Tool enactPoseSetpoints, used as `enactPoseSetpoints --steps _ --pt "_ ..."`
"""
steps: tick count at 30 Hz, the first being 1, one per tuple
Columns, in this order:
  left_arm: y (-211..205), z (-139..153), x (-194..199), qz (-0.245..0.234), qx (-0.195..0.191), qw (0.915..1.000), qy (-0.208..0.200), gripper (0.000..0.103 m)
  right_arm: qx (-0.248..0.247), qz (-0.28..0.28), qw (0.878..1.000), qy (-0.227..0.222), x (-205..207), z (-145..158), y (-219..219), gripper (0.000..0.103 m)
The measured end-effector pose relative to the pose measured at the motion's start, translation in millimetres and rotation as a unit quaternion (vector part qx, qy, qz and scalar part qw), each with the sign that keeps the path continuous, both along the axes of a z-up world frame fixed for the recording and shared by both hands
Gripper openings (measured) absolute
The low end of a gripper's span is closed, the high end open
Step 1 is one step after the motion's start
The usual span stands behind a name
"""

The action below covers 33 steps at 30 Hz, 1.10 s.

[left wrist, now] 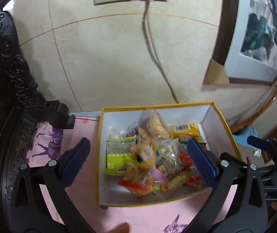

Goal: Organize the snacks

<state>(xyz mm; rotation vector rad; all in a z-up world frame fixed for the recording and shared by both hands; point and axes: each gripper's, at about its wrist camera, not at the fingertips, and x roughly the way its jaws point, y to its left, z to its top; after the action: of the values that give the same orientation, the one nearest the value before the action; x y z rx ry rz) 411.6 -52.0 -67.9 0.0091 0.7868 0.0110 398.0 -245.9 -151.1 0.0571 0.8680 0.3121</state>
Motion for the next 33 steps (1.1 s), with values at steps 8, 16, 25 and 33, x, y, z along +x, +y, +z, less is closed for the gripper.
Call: enactPoseSetpoints --steps 8,16,25,33 --pt "2 9 -12 0.007 -0.011 0.9999 -0.007 0.101 -0.009 -0.002 1.0 0.003 -18 5 -3 0.102" --pt "2 19 -30 0.009 -0.007 0.9998 -0.015 0.101 -0.012 0.0 1.0 0.006 -36 8 -2 0.102" --pt "3 26 -47 0.009 -0.009 0.9997 -0.02 0.101 -0.013 0.004 1.0 0.003 -55 12 -1 0.102" --pt "3 30 -56 0.012 -0.015 0.9994 -0.029 0.101 -0.015 0.007 1.0 0.004 -61 13 0 0.102"
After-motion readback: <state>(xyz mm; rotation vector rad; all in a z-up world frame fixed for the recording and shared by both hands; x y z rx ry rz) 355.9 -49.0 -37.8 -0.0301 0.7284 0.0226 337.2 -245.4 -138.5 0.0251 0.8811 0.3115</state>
